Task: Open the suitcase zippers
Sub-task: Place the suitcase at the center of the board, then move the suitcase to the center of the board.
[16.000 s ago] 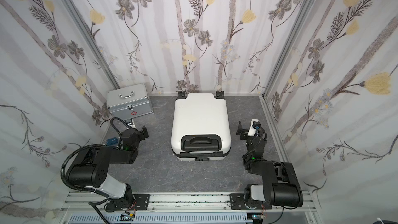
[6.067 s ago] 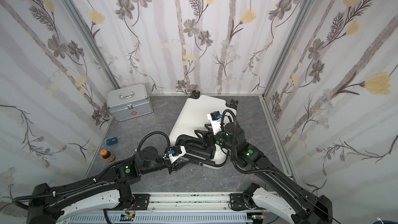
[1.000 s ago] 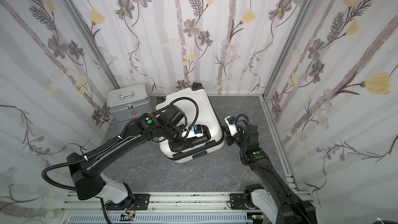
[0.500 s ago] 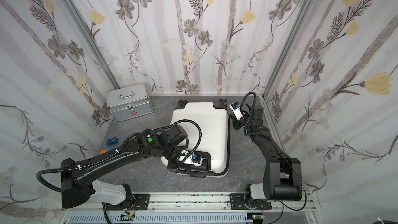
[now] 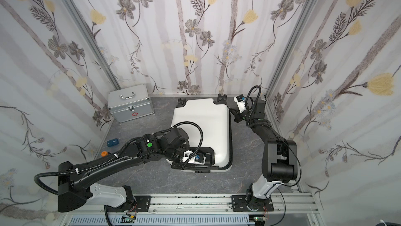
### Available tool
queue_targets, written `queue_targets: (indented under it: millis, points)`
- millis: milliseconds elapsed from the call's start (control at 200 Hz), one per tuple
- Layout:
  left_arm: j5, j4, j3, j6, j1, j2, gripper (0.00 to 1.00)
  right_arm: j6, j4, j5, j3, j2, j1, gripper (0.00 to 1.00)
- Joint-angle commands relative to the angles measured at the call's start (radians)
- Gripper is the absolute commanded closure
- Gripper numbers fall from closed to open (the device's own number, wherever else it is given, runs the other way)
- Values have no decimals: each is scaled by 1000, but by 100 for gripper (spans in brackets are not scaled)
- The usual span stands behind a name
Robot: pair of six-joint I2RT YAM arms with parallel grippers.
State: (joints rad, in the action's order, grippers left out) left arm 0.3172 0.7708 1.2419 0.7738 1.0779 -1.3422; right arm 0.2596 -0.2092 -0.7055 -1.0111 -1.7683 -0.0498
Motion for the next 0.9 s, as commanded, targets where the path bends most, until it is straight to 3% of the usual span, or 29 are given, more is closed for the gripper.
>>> queue_targets:
  millis: [0, 35, 115, 270, 520, 605, 650, 700, 764, 894]
  points:
    - [-84, -57, -4, -55, -22, 16, 40, -57, -243, 119, 65, 65, 13, 100]
    - [-103, -70, 0, -100, -33, 22, 30, -57, -242, 131, 90, 79, 16, 100]
    - [-162, -90, 6, -224, -53, 39, 20, -38, -219, 157, 116, 101, 28, 100]
    - [-284, -90, -19, -518, -96, 131, 18, -14, -140, 236, 127, 123, 52, 100]
    - [-437, 51, -61, -975, -172, 241, 17, -82, -80, 246, 166, 205, 75, 100]
    - [-431, 57, -93, -1183, -174, 268, 19, -135, -18, 284, 161, 256, 72, 58]
    - [-431, 56, -116, -1284, -175, 284, 19, -186, 32, 332, 151, 292, 71, 46]
    - [-423, 58, -139, -1376, -175, 299, 20, -240, 95, 365, 133, 328, 71, 38]
    - [-416, 52, -168, -1448, -177, 316, 21, -281, 177, 329, 114, 382, 71, 36]
    - [-402, 23, -228, -1515, -189, 330, 22, -442, 101, 41, 194, 486, 79, 35]
